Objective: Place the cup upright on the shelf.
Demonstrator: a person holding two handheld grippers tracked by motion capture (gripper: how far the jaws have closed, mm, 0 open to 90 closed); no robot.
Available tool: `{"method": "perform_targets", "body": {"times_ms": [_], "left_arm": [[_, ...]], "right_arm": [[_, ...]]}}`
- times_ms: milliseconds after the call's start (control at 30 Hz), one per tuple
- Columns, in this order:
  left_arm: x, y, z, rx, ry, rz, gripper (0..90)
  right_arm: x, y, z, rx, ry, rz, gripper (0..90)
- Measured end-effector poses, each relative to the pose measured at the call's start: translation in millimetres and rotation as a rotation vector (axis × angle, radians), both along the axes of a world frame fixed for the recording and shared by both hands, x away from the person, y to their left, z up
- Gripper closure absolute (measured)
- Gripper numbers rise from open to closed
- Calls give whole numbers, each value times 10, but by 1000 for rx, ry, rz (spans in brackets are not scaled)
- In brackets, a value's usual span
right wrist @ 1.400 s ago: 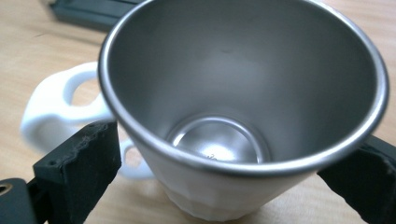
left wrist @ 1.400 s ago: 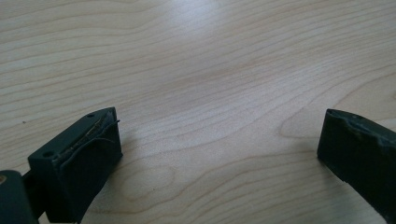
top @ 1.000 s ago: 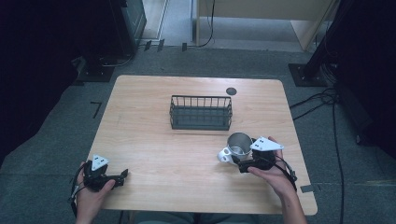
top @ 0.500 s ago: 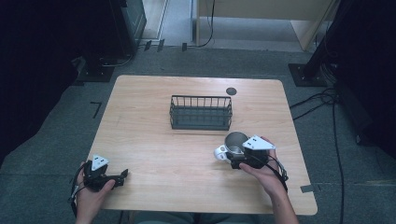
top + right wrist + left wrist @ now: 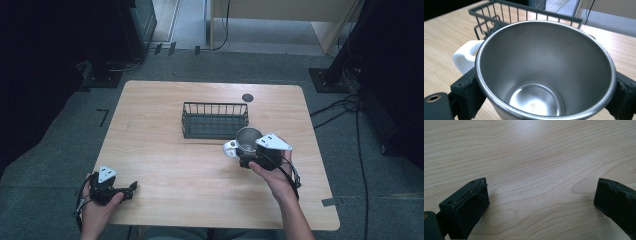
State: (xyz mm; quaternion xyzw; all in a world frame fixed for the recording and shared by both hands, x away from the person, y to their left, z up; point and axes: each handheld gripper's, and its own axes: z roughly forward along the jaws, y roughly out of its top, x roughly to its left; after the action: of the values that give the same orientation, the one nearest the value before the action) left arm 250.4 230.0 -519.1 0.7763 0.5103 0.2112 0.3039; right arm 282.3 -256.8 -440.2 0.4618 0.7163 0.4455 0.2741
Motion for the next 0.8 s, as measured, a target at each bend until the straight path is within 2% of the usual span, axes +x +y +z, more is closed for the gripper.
{"method": "perform_targets", "body": {"times_ms": [300, 800], "left_arm": [[-3, 1, 1, 3, 0, -5, 0], [-3, -1, 0, -3, 0, -2, 0]], "right_arm": [[149, 200, 248, 4, -6, 4, 71], [423, 416, 542, 26, -5, -29, 71]]}}
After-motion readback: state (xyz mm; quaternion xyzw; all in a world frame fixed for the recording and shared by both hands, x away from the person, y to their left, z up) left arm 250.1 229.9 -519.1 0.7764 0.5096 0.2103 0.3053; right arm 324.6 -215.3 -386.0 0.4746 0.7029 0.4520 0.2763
